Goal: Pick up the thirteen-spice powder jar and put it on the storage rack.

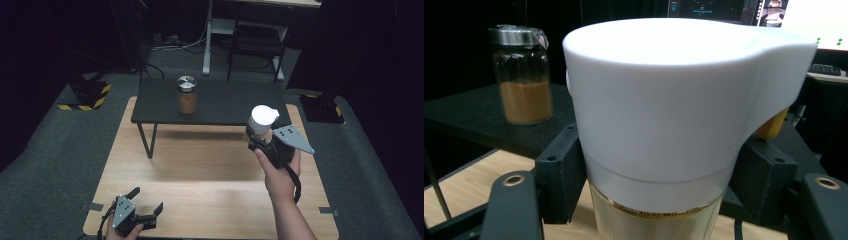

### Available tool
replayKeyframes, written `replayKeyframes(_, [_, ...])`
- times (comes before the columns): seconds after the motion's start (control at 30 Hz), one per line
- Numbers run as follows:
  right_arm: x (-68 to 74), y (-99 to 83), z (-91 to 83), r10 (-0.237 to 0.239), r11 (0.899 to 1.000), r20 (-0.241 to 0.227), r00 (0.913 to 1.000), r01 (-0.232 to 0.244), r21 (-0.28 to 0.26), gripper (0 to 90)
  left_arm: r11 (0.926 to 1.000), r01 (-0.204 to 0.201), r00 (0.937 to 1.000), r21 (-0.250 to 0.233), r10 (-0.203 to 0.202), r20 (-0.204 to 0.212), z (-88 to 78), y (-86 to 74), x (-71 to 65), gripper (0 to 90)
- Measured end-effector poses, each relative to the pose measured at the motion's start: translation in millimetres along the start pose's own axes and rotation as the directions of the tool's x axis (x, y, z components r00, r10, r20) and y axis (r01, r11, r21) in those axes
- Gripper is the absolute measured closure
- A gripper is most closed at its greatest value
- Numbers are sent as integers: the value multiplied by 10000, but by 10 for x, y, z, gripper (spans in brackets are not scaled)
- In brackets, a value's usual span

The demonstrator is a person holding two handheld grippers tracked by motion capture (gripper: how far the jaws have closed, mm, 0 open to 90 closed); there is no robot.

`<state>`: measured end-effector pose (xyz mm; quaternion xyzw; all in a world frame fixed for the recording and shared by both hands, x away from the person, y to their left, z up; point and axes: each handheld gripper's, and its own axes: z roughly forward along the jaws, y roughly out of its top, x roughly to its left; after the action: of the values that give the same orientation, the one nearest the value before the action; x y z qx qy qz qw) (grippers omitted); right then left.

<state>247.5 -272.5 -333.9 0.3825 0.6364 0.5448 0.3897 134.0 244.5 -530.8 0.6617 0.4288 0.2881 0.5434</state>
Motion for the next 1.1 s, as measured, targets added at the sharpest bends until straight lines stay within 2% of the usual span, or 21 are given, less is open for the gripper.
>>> replayKeyframes(0.57, [15, 198, 305, -70, 10000, 215, 9997, 69, 37, 305, 10000, 32, 10000, -29, -32, 37, -8, -7, 8, 6])
replayKeyframes(1.1, [18, 372, 687, -67, 9996, 493, 9988, 54, 266, 305, 10000, 87, 10000, -28, -87, 12, -9, -6, 12, 6])
